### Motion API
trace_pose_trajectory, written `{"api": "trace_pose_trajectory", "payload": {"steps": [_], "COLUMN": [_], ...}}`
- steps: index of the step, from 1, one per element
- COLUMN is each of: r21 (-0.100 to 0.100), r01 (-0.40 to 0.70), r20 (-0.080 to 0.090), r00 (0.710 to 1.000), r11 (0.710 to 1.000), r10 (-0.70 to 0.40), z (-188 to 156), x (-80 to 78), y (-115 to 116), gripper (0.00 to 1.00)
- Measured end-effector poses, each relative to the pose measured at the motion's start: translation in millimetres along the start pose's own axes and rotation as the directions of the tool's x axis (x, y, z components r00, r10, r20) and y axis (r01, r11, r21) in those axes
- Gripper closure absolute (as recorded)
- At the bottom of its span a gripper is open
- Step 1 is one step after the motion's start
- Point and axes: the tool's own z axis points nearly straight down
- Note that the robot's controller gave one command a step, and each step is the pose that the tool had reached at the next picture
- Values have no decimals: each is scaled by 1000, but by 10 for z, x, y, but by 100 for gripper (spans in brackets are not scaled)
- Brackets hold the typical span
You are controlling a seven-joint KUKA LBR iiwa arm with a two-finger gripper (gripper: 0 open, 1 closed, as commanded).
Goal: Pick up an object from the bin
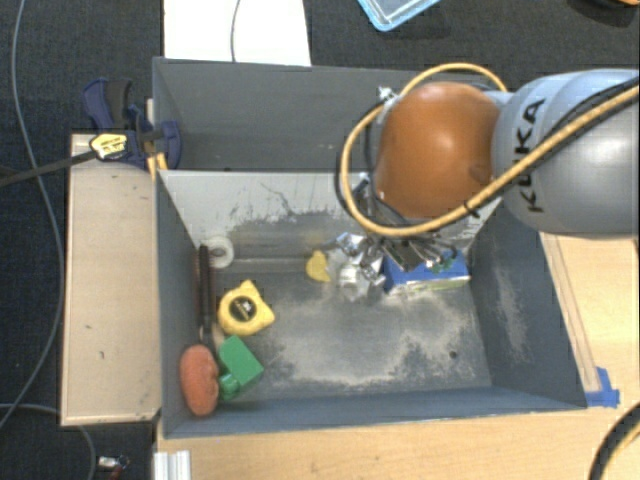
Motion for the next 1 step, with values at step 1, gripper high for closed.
{"api": "trace_pose_trajectory", "payload": {"steps": [1], "r21": [1], "r01": [-4], "r20": [3], "r00": [1000], "r11": [1000], "r10": [4], "z": [-185], "x": [-10], "y": [-2], "gripper": [100]}}
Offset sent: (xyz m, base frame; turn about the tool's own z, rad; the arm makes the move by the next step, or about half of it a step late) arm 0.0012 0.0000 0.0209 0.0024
